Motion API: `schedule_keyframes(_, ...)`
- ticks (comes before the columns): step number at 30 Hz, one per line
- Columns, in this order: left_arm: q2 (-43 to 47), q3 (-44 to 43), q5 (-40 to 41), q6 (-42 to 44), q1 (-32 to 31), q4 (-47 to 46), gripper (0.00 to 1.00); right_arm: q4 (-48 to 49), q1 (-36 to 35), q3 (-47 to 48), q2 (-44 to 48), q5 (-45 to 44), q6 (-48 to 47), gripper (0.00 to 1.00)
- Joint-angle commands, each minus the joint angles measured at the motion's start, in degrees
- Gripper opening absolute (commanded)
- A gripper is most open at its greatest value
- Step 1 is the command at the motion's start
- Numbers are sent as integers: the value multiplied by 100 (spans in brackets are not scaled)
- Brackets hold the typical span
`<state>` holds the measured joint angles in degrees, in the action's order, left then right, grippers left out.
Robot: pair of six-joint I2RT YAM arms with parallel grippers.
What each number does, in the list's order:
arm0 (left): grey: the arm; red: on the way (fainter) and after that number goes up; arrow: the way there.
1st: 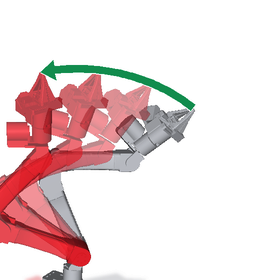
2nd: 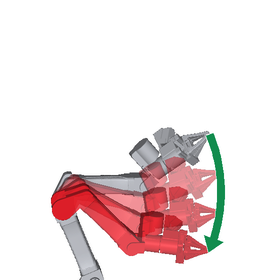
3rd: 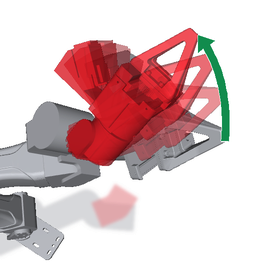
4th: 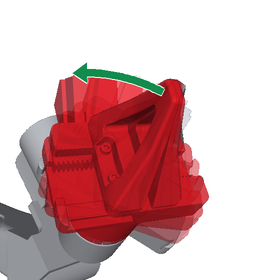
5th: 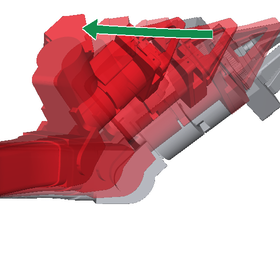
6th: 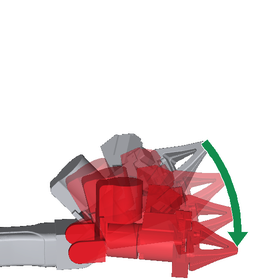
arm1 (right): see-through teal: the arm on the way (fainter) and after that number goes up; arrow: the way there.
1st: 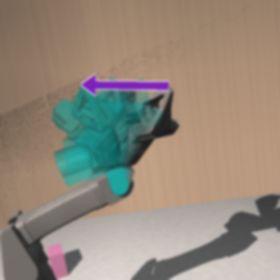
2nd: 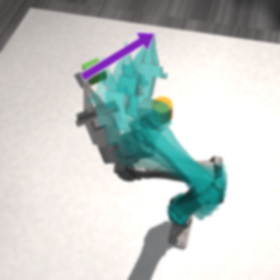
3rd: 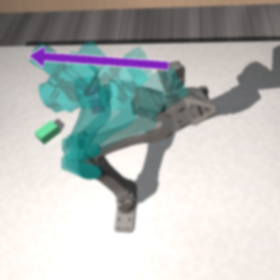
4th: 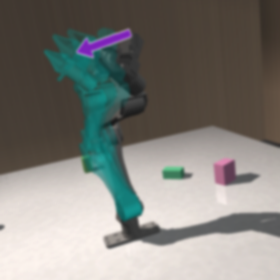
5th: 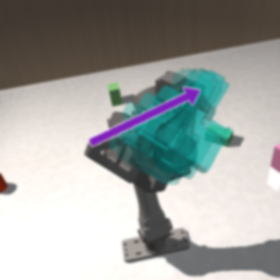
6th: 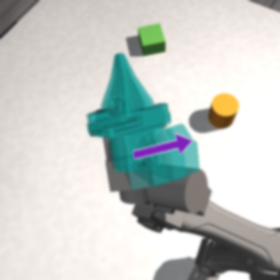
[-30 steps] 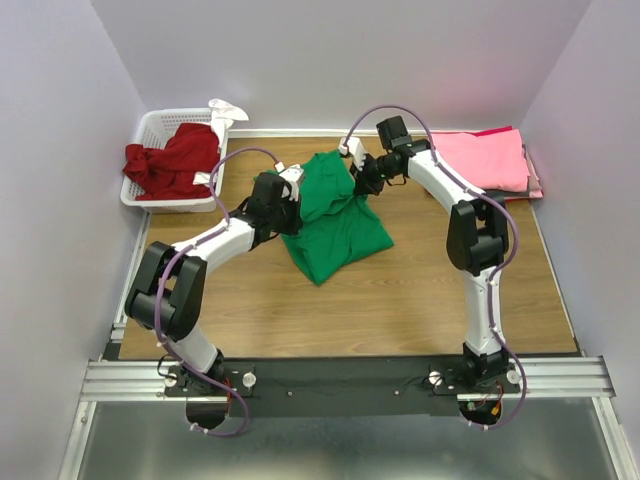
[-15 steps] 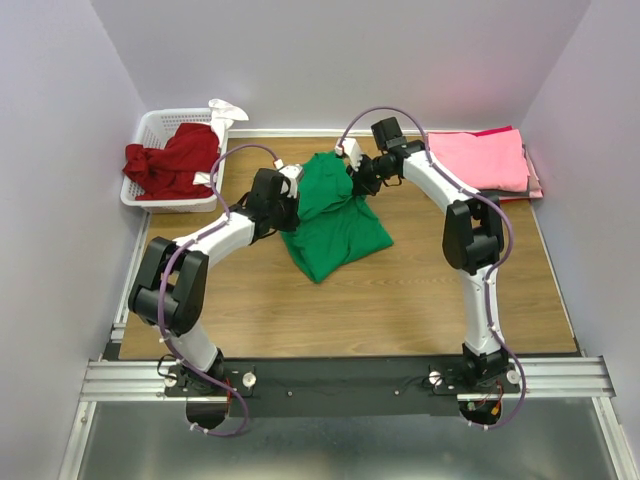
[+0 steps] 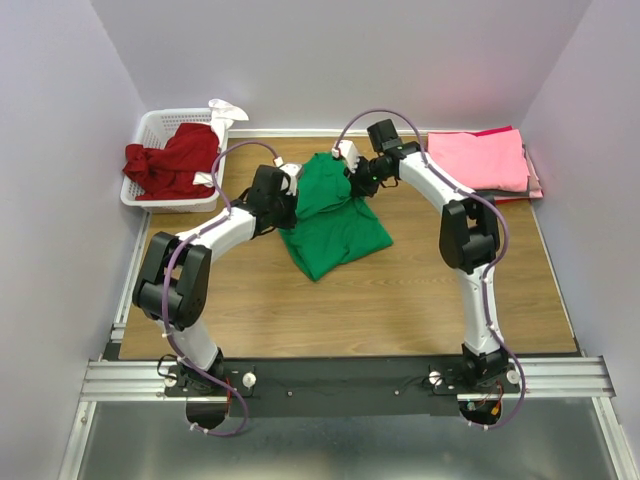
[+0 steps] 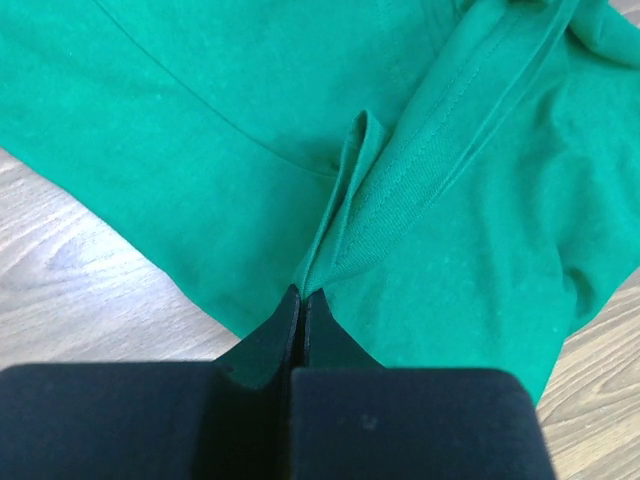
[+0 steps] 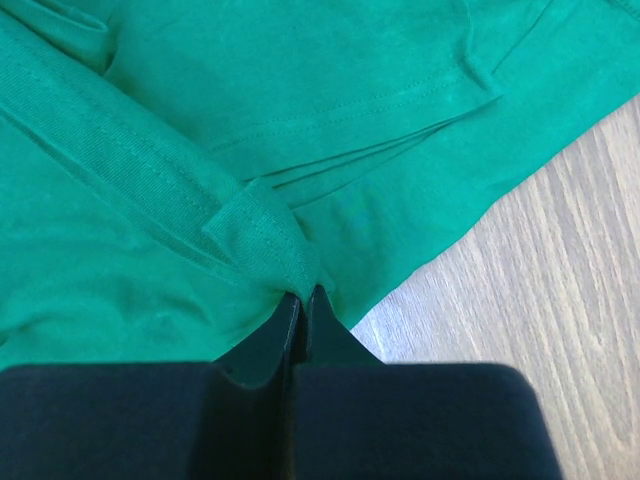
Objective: Fold and stack the t-shirts
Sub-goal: Fold the tshirt
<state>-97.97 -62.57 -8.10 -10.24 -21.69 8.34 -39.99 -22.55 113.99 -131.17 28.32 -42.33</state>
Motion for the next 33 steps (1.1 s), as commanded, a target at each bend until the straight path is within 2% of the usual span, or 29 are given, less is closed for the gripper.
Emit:
schedule_keyframes(1, -73, -159, 194, 84, 86, 80, 0, 79, -57, 246, -163, -151, 110, 5)
schedule_keyframes(3, -143, -203, 203, 92, 139, 98, 0, 79, -75, 298, -215, -195, 172, 9)
schedule_keyframes(4, -169, -230, 282, 66, 165, 133, 22, 105, -92, 368, -250, -256, 337, 11)
schedule_keyframes(6, -222, -326, 501, -30, 288, 177, 49, 245, -171, 701, -425, -686, 671, 23)
schedule_keyframes(7, -222, -405, 641, -48, 349, 255, 66, 315, -197, 834, -470, -844, 1021, 31)
schedule_keyframes(8, -213, -501, 739, -74, 472, 317, 70, 447, -241, 939, -497, -1350, 1286, 45)
schedule_keyframes(10, -135, -791, 1088, -83, 578, 466, 76, 825, -259, 1212, -523, -1924, 1900, 59)
schedule_keyframes(11, 22, -949, 1187, -83, 665, 510, 76, 869, -259, 1256, -480, -2266, 1999, 68)
schedule_keyframes(13, 250, -1029, 1319, -48, 701, 616, 77, 1132, -250, 1021, -244, -2784, 2366, 78)
schedule_keyframes(15, 550, -969, 1206, -83, 702, 695, 77, 1142, -172, 749, 11, -2666, 2457, 78)
schedule_keyframes(17, 1129, -469, 453, -406, 702, 617, 76, 1142, 29, -24, 563, -2019, 2746, 79)
schedule_keyframes(18, 1584, 116, -168, -557, 684, 468, 77, 1134, 188, -723, 758, -1762, 2930, 79)
schedule_keyframes(19, 1815, 452, -175, -767, 684, 354, 77, 1133, 189, -729, 978, -1472, 2932, 79)
schedule_keyframes(20, 2061, 812, -697, -934, 606, 222, 77, 1133, 328, -1487, 1345, -965, 3071, 79)
schedule_keyframes(21, 2533, 1512, -911, -1293, 553, -40, 77, 1133, 399, -1825, 1523, -725, 3142, 79)
schedule_keyframes(22, 2781, 1859, -1156, -1462, 387, -182, 77, 1133, 513, -2533, 1681, -252, 3178, 81)
schedule_keyframes(24, 3412, 2700, -1317, -2022, 236, -515, 76, 1142, 602, -3091, 2084, 59, 3195, 81)
schedule_keyframes(27, 3924, 3380, -1352, -2630, -185, -937, 76, 1151, 716, -3908, 2385, 437, 3187, 81)
schedule_keyframes(30, 3953, 3759, -1159, -3053, -650, -1481, 76, 1177, 813, -4253, 2482, 622, 3222, 80)
schedule_keyframes(33, 3621, 3839, -922, -3396, -906, -1721, 75, 1230, 918, -4315, 2439, 772, 3301, 80)
